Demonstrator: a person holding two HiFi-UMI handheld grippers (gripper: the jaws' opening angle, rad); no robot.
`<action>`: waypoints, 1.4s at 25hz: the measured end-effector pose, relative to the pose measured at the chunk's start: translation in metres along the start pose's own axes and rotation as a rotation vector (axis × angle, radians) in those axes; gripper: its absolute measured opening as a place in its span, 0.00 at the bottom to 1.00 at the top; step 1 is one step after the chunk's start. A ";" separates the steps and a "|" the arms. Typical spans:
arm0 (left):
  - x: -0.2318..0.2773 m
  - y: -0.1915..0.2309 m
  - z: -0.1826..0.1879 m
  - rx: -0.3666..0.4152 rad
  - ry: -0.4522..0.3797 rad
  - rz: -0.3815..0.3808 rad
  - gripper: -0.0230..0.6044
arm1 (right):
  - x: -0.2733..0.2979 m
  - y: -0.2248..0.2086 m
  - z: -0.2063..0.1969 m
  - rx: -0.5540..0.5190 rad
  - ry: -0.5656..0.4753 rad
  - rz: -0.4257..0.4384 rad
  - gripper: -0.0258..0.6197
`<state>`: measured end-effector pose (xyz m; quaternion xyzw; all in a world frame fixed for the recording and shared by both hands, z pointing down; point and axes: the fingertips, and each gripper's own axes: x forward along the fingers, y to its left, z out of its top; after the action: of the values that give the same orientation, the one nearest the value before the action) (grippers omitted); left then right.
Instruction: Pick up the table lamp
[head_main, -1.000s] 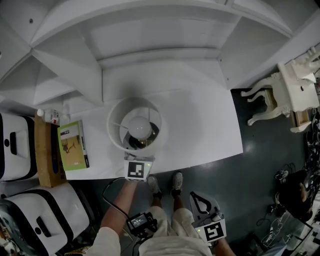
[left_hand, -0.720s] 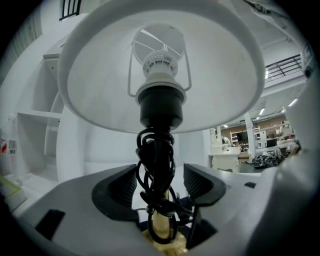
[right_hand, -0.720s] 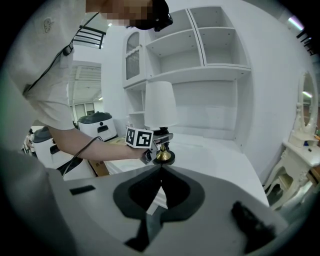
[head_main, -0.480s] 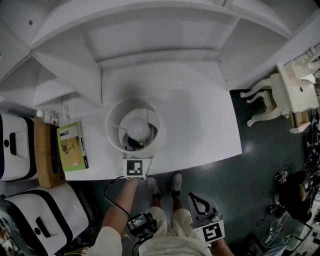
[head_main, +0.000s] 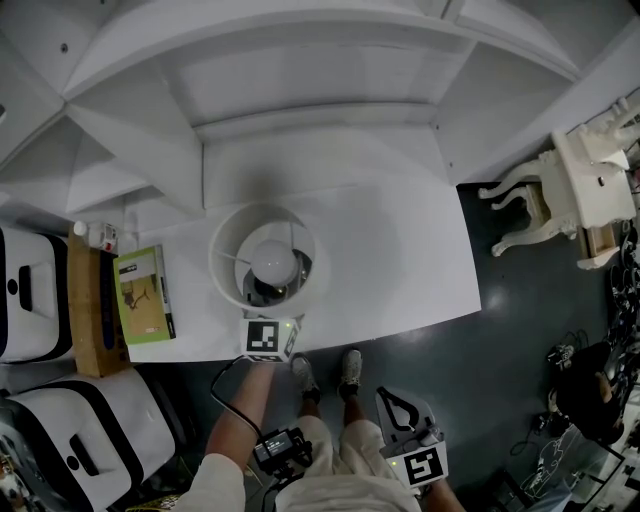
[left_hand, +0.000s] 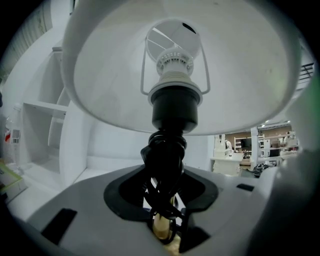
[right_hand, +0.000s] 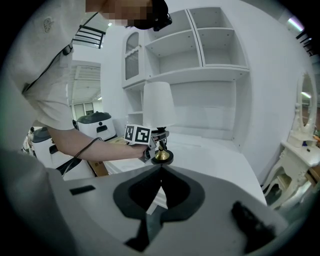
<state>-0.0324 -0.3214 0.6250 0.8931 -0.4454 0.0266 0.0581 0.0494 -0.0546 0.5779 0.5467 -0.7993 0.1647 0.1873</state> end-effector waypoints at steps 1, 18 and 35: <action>0.000 0.000 0.001 -0.004 0.000 0.002 0.30 | 0.000 -0.001 0.000 0.000 0.000 -0.001 0.06; -0.032 0.003 0.043 -0.058 0.015 -0.012 0.29 | 0.005 0.010 0.026 -0.023 -0.079 0.017 0.06; -0.117 -0.024 0.153 -0.087 -0.005 -0.056 0.29 | -0.015 0.011 0.098 -0.096 -0.223 0.046 0.06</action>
<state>-0.0839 -0.2340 0.4594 0.9018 -0.4213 0.0031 0.0966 0.0327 -0.0844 0.4845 0.5334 -0.8346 0.0688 0.1195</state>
